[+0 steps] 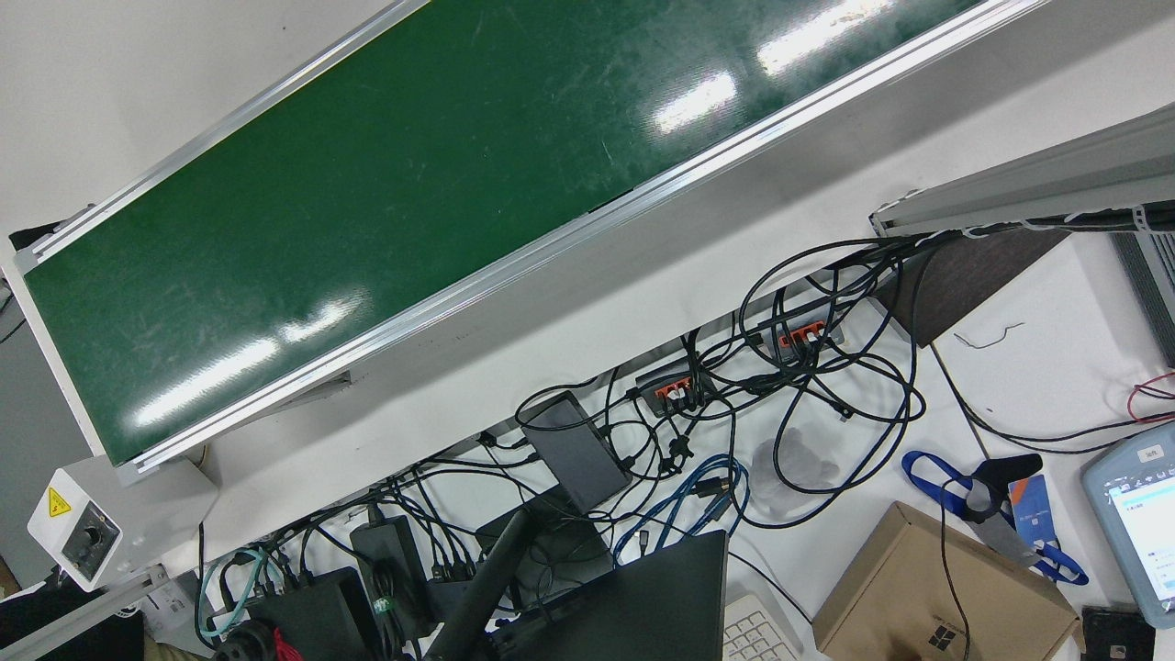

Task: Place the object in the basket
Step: 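Move the left hand forward over the conveyor toward the water bottle, then close the left hand's fingers around the clear water bottle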

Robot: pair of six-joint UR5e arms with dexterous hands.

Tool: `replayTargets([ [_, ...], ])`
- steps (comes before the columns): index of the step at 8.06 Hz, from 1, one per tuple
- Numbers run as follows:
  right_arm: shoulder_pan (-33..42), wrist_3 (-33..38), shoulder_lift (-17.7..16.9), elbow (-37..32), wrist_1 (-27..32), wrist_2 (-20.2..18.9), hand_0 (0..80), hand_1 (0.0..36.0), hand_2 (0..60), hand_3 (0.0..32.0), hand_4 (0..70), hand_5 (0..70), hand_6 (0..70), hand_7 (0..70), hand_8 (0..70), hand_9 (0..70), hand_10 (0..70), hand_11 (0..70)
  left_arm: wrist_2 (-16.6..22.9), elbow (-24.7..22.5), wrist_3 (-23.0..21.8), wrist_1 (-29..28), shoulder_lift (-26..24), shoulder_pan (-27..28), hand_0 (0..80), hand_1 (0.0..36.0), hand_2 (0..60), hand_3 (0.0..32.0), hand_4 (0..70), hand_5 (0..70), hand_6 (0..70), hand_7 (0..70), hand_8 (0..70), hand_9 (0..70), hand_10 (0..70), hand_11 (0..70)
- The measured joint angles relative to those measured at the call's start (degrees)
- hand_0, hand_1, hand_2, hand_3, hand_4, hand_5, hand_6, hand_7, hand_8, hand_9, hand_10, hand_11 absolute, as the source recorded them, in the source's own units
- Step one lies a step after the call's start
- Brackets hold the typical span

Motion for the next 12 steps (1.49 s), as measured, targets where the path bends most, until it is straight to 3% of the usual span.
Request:
replayTargets([
  [9,0.0,0.0,0.03,-0.01,-0.02,0.0,0.0,0.0,0.0,0.0,0.0,0.0,0.0,0.0,0.0,0.0,0.0,0.0,0.18,0.96,1.16,-0.78,-0.46,1.56,46.0,6.7,0.0,10.0,5.0,35.3,5.9,6.4,13.8,14.5,7.4,11.4],
  [12,0.0,0.0,0.03,0.04,-0.04,0.0,0.0,0.0,0.0,0.0,0.0,0.0,0.0,0.0,0.0,0.0,0.0,0.0,0.15,1.24,1.16,-0.79,-0.71,1.6,46.0,6.7,0.0,11.0,2.7,35.3,5.1,5.9,12.3,13.8,6.9,10.8],
])
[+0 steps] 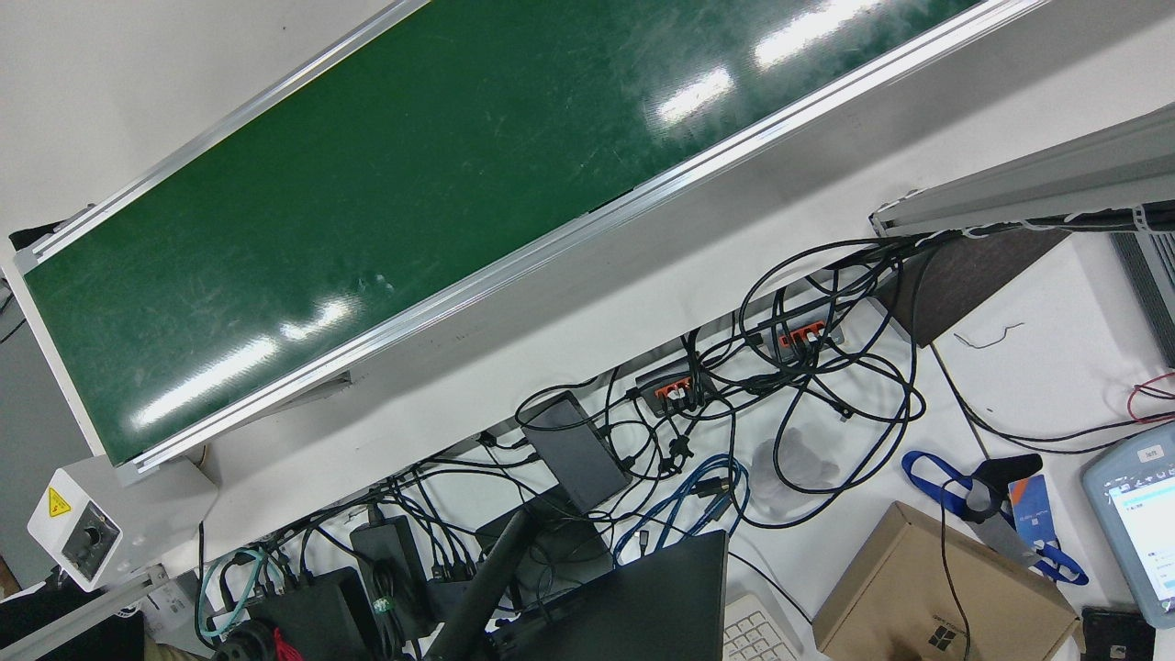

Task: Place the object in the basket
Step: 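Close the left hand's fingers around the clear water bottle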

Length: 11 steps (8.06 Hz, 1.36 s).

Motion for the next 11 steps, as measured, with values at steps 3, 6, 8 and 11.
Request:
replayTargets([
  [3,0.0,0.0,0.0,-0.01,0.0,0.0,0.0,0.0,0.0,0.0,0.0,0.0,0.0,0.0,0.0,0.0,0.0,0.0,0.02,-0.01,-0.01,0.0,-0.07,0.02,49.1,16.7,25.8,0.2,7.8,62.1,11.1,18.2,19.8,27.2,22.6,34.3],
  [6,0.0,0.0,-0.02,0.01,0.03,0.0,0.0,0.0,0.0,0.0,0.0,0.0,0.0,0.0,0.0,0.0,0.0,0.0,-0.08,-0.18,1.37,0.13,-0.38,-0.31,80.0,36.0,60.0,0.0,51.4,70.0,70.0,70.0,70.0,70.0,70.0,70.0],
  [8,0.0,0.0,-0.06,0.05,0.05,0.0,0.0,0.0,0.0,0.0,0.0,0.0,0.0,0.0,0.0,0.0,0.0,0.0,-0.03,-0.53,2.92,0.17,-0.93,-0.47,80.0,36.0,58.3,0.0,49.9,70.0,70.0,70.0,70.0,70.0,70.0,70.0],
  [11,0.0,0.0,-0.01,0.02,-0.01,0.0,0.0,0.0,0.0,0.0,0.0,0.0,0.0,0.0,0.0,0.0,0.0,0.0,0.34,-4.05,2.93,2.97,-2.34,-0.25,80.0,33.4,46.7,0.0,44.5,70.0,70.0,70.0,70.0,70.0,70.0,70.0],
])
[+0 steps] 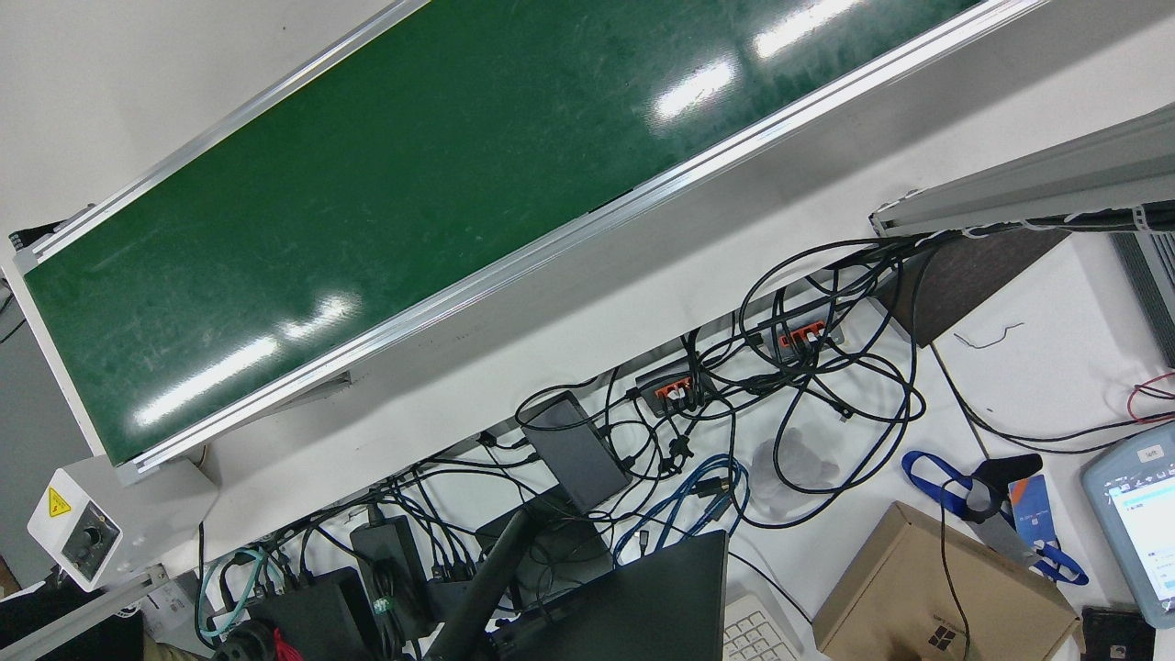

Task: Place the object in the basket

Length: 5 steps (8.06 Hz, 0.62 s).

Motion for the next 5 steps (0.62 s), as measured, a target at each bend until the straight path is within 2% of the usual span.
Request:
replayTargets([
  [3,0.0,0.0,-0.02,0.0,0.03,0.0,0.0,0.0,0.0,0.0,0.0,0.0,0.0,0.0,0.0,0.0,0.0,0.0,0.06,-9.22,-0.09,7.86,-0.8,2.49,80.0,34.1,45.4,0.0,43.2,70.0,70.0,70.0,70.0,70.0,70.0,70.0],
  [4,0.0,0.0,-0.04,0.0,0.02,0.0,0.0,0.0,0.0,0.0,0.0,0.0,0.0,0.0,0.0,0.0,0.0,0.0,0.05,-12.98,-0.01,11.04,-0.79,4.21,80.0,34.3,43.1,0.0,40.5,70.0,70.0,70.0,70.0,70.0,70.0,70.0],
  [5,0.0,0.0,-0.05,0.0,0.01,0.0,0.0,0.0,0.0,0.0,0.0,0.0,0.0,0.0,0.0,0.0,0.0,0.0,0.02,-16.09,0.18,13.78,-0.78,6.12,80.0,34.3,38.0,0.0,36.3,70.0,70.0,70.0,70.0,70.0,70.0,70.0],
])
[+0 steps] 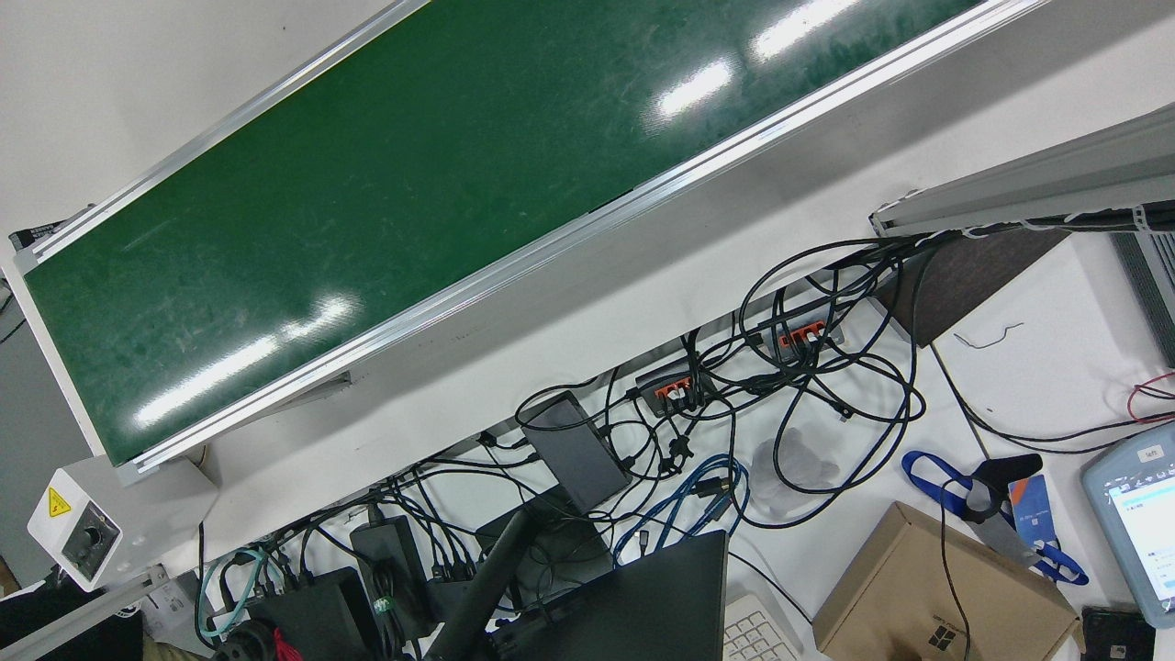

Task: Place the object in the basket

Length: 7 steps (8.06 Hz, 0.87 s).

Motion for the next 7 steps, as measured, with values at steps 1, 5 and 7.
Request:
replayTargets([
  [1,0.0,0.0,0.01,0.0,0.01,0.0,0.0,0.0,0.0,0.0,0.0,0.0,0.0,0.0,0.0,0.0,0.0,0.0,-0.07,-2.59,0.18,2.27,0.05,2.47,80.0,35.3,32.2,0.0,28.9,70.0,70.0,70.0,70.0,70.0,70.0,70.0],
  [5,0.0,0.0,-0.01,0.08,0.01,0.0,0.0,0.0,0.0,0.0,0.0,0.0,0.0,0.0,0.0,0.0,0.0,0.0,-4.05,-11.2,5.72,10.61,-0.05,14.66,80.0,33.1,24.6,0.0,24.2,70.0,66.8,70.0,70.0,70.0,70.0,70.0],
  [7,0.0,0.0,-0.02,0.09,-0.03,0.0,0.0,0.0,0.0,0.0,0.0,0.0,0.0,0.0,0.0,0.0,0.0,0.0,-7.26,-17.47,8.27,16.49,0.36,19.12,80.0,27.1,2.5,0.0,17.7,70.0,55.6,70.0,69.9,70.0,67.9,70.0],
])
